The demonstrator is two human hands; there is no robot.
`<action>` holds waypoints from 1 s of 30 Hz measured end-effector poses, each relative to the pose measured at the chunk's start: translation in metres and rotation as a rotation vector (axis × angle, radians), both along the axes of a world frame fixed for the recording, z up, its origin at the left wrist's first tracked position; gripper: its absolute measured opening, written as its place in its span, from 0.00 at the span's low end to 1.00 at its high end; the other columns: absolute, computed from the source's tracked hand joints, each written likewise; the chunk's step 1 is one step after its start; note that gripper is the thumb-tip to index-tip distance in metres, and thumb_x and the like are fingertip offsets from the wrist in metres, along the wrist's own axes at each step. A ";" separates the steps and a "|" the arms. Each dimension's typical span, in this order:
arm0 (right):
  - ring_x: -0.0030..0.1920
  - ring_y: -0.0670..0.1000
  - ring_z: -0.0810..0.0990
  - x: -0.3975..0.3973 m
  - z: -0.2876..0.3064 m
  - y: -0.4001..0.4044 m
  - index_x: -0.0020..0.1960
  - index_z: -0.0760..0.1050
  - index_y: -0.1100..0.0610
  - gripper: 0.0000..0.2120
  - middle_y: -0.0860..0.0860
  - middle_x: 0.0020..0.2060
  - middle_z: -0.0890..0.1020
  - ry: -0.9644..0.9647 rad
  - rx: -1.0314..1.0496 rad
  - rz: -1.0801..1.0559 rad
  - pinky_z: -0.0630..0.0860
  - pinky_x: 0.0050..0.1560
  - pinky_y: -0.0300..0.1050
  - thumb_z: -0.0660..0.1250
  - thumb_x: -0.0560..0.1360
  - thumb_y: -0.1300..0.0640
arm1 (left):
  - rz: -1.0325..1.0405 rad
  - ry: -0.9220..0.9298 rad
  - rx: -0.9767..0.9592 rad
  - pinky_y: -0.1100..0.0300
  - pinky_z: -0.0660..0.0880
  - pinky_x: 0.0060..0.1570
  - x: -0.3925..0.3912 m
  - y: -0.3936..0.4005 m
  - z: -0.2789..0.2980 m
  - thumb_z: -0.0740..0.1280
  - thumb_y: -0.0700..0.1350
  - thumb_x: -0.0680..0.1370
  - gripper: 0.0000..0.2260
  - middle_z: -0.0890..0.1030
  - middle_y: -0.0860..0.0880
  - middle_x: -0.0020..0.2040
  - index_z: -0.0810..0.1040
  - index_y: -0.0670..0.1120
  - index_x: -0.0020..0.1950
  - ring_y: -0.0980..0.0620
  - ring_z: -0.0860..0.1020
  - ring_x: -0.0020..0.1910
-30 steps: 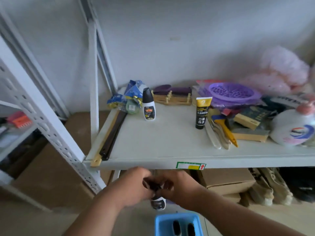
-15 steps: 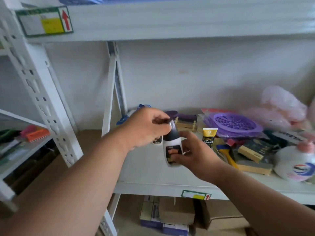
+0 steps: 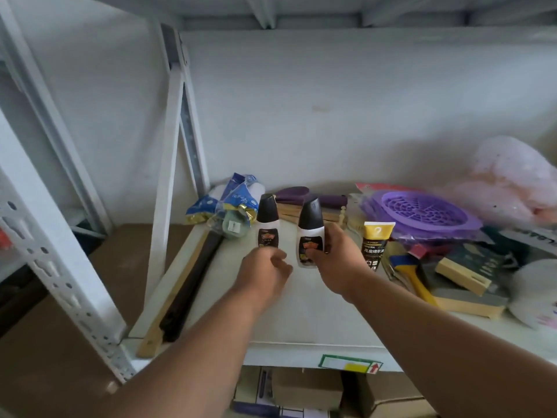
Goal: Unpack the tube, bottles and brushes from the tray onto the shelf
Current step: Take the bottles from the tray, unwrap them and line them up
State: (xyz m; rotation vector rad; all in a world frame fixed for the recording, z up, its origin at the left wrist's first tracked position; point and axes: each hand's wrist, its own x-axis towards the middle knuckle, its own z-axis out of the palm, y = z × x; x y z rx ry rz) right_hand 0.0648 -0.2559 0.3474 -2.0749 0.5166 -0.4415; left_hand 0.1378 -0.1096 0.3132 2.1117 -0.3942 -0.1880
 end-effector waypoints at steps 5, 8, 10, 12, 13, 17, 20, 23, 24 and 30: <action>0.42 0.49 0.82 0.022 -0.025 0.001 0.55 0.73 0.51 0.11 0.47 0.43 0.84 0.010 0.049 -0.021 0.74 0.37 0.43 0.72 0.77 0.61 | 0.084 -0.110 -0.032 0.61 0.77 0.51 0.009 -0.017 -0.012 0.76 0.44 0.78 0.08 0.90 0.45 0.52 0.90 0.45 0.56 0.45 0.86 0.53; 0.39 0.44 0.79 0.030 -0.030 0.001 0.54 0.73 0.52 0.09 0.45 0.41 0.82 -0.022 0.041 -0.033 0.69 0.34 0.39 0.70 0.79 0.62 | 0.093 -0.153 -0.005 0.56 0.81 0.50 0.018 -0.026 -0.014 0.75 0.45 0.77 0.07 0.90 0.44 0.48 0.91 0.46 0.52 0.42 0.86 0.50; 0.40 0.42 0.78 0.033 -0.031 0.001 0.55 0.74 0.52 0.10 0.46 0.43 0.82 -0.040 0.023 -0.041 0.68 0.36 0.37 0.69 0.78 0.64 | 0.110 -0.177 0.029 0.56 0.80 0.46 0.022 -0.030 -0.018 0.75 0.45 0.77 0.06 0.89 0.43 0.45 0.90 0.46 0.50 0.39 0.85 0.48; 0.44 0.47 0.80 0.036 -0.033 0.001 0.57 0.75 0.53 0.12 0.48 0.47 0.84 -0.052 0.011 -0.052 0.71 0.40 0.39 0.68 0.77 0.66 | 0.130 -0.186 0.057 0.56 0.80 0.45 0.024 -0.033 -0.020 0.75 0.46 0.77 0.05 0.88 0.43 0.43 0.90 0.46 0.48 0.38 0.85 0.47; 0.47 0.50 0.81 0.037 -0.035 0.001 0.57 0.75 0.53 0.13 0.49 0.49 0.84 -0.052 0.003 -0.061 0.72 0.43 0.42 0.68 0.77 0.67 | 0.135 -0.187 0.067 0.55 0.81 0.46 0.024 -0.035 -0.021 0.74 0.46 0.77 0.05 0.88 0.43 0.43 0.90 0.47 0.48 0.38 0.85 0.47; 0.49 0.51 0.81 0.043 -0.036 -0.004 0.56 0.75 0.52 0.15 0.45 0.46 0.83 -0.061 -0.004 -0.082 0.72 0.49 0.45 0.67 0.76 0.68 | 0.175 -0.172 0.142 0.54 0.80 0.46 0.025 -0.046 -0.018 0.72 0.44 0.77 0.06 0.88 0.42 0.46 0.89 0.49 0.50 0.37 0.85 0.49; 0.47 0.50 0.78 0.044 -0.035 -0.007 0.54 0.73 0.48 0.16 0.42 0.42 0.79 -0.058 -0.037 -0.098 0.69 0.48 0.43 0.67 0.76 0.68 | 0.185 -0.151 0.177 0.55 0.74 0.44 0.027 -0.053 -0.015 0.71 0.44 0.77 0.07 0.88 0.41 0.47 0.89 0.49 0.51 0.36 0.85 0.50; 0.48 0.50 0.78 0.045 -0.036 -0.009 0.55 0.73 0.47 0.16 0.43 0.44 0.80 -0.058 -0.033 -0.103 0.69 0.49 0.42 0.67 0.76 0.68 | 0.185 -0.148 0.182 0.55 0.74 0.44 0.028 -0.054 -0.015 0.71 0.44 0.77 0.06 0.87 0.41 0.46 0.89 0.49 0.49 0.36 0.85 0.49; 0.48 0.50 0.77 0.045 -0.037 -0.009 0.56 0.73 0.48 0.17 0.44 0.45 0.80 -0.060 -0.031 -0.104 0.69 0.49 0.42 0.67 0.76 0.68 | 0.189 -0.149 0.182 0.55 0.74 0.44 0.028 -0.054 -0.016 0.71 0.44 0.77 0.06 0.88 0.42 0.46 0.89 0.50 0.49 0.36 0.85 0.49; 0.49 0.50 0.77 0.045 -0.039 -0.009 0.63 0.75 0.51 0.18 0.46 0.48 0.80 -0.074 -0.025 -0.111 0.68 0.51 0.41 0.68 0.76 0.67 | 0.203 -0.175 0.192 0.55 0.75 0.44 0.025 -0.055 -0.017 0.71 0.44 0.78 0.07 0.88 0.42 0.47 0.89 0.50 0.52 0.37 0.85 0.49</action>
